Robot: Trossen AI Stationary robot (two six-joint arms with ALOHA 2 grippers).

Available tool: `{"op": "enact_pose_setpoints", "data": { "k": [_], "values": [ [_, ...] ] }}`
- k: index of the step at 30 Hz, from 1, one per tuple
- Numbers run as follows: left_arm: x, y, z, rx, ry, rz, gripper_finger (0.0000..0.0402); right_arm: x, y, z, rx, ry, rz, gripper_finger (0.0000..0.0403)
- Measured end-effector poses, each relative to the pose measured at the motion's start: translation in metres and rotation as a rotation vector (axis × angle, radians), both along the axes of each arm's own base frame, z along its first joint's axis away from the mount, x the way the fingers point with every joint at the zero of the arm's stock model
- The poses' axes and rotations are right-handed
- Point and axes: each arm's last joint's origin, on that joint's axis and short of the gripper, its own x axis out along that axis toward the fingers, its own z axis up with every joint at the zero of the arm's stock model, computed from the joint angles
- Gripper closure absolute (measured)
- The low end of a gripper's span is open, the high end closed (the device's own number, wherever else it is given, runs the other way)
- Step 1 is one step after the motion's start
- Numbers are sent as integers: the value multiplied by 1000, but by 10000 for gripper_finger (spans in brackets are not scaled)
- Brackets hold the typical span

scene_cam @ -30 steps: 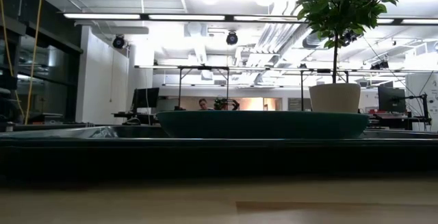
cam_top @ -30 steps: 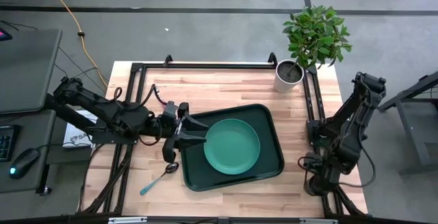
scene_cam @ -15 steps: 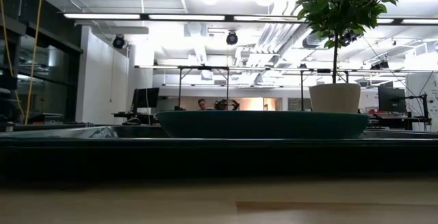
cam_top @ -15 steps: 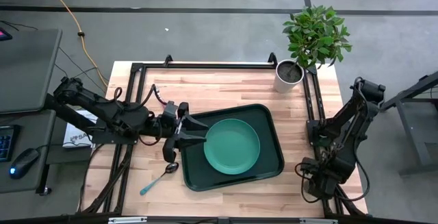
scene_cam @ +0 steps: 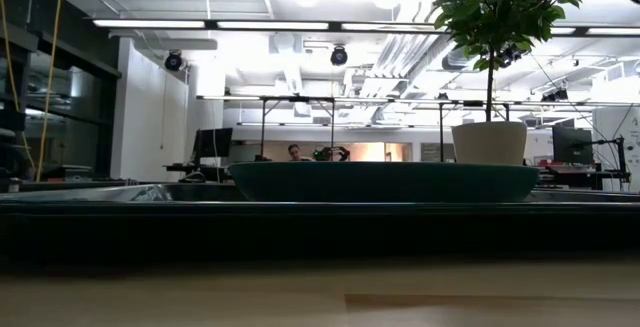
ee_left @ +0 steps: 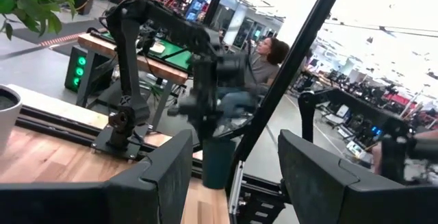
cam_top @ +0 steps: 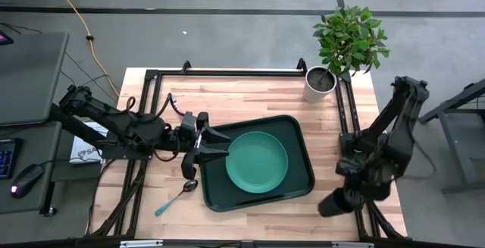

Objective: Pick and place plate/cup/fork/spoon on tray
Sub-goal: Put the dark blue cup on the black serving tray to the top right of the green plate

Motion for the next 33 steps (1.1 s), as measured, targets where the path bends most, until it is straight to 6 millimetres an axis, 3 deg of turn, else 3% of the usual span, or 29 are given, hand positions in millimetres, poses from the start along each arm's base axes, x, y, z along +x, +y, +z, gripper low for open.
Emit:
{"op": "enact_pose_setpoints", "data": {
  "k": [6,13,21,28,33],
  "values": [
    [0,0,0,2,0,0,202,22,-20,39,-101,-165,-97,402],
    [0,1,0,1,0,28,202,57,-30,63,-231,-242,-47,402],
    [0,1,0,-1,0,40,202,81,-40,76,-315,-286,-14,402],
    [0,1,0,-2,-1,41,202,88,-48,77,-346,-290,-23,403],
    [0,1,0,-2,-1,41,202,96,-60,77,-362,-278,-151,403]
  ]
}}
